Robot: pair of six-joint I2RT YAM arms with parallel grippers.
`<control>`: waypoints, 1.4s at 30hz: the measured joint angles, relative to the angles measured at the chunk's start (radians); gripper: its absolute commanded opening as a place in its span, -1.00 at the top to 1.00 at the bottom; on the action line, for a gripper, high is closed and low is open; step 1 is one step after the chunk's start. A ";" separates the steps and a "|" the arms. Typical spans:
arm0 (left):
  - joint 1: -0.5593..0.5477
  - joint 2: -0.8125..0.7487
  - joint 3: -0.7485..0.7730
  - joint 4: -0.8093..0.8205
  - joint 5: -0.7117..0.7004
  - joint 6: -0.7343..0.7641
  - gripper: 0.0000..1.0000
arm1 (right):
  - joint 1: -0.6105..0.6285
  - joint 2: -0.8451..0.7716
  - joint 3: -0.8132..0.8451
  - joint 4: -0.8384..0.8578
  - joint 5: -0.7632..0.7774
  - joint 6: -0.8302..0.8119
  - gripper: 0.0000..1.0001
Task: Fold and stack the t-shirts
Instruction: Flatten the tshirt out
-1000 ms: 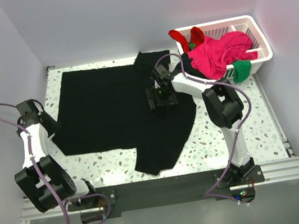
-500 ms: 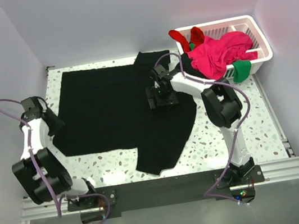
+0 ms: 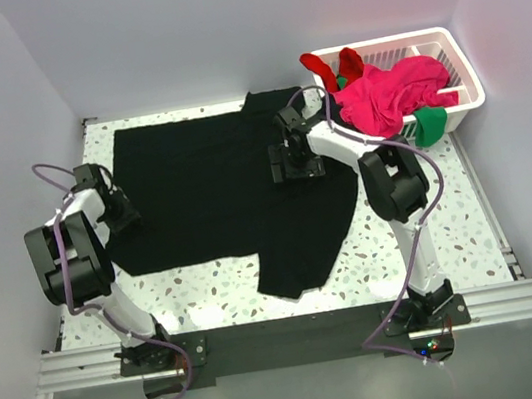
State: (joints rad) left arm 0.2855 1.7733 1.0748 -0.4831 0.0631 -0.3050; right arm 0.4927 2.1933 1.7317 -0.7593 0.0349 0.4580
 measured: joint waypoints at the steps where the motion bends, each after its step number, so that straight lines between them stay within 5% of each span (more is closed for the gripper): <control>1: -0.001 0.009 0.010 0.004 0.005 -0.002 0.24 | -0.007 0.005 0.006 -0.002 0.003 0.002 -0.81; 15: -0.148 0.164 0.214 0.041 0.054 -0.044 0.11 | -0.107 0.058 0.100 -0.035 -0.001 -0.006 -0.81; 24: -0.147 -0.096 0.210 -0.024 0.031 -0.088 -0.28 | -0.115 0.074 0.162 -0.048 -0.075 -0.079 -0.81; 32: 0.019 -0.479 -0.062 0.011 0.028 -0.145 -0.28 | -0.104 -0.108 0.026 -0.005 -0.145 -0.104 -0.81; 36: 0.123 -0.451 -0.208 0.010 0.043 -0.167 -0.26 | -0.082 -0.241 -0.109 0.036 -0.190 -0.094 -0.81; 42: 0.131 -0.356 -0.275 0.044 0.095 -0.184 -0.23 | -0.054 -0.264 -0.220 0.074 -0.239 -0.089 -0.79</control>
State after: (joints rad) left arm 0.4168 1.4178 0.7998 -0.4393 0.1577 -0.4889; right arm 0.4385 1.9297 1.5120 -0.6857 -0.2043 0.3687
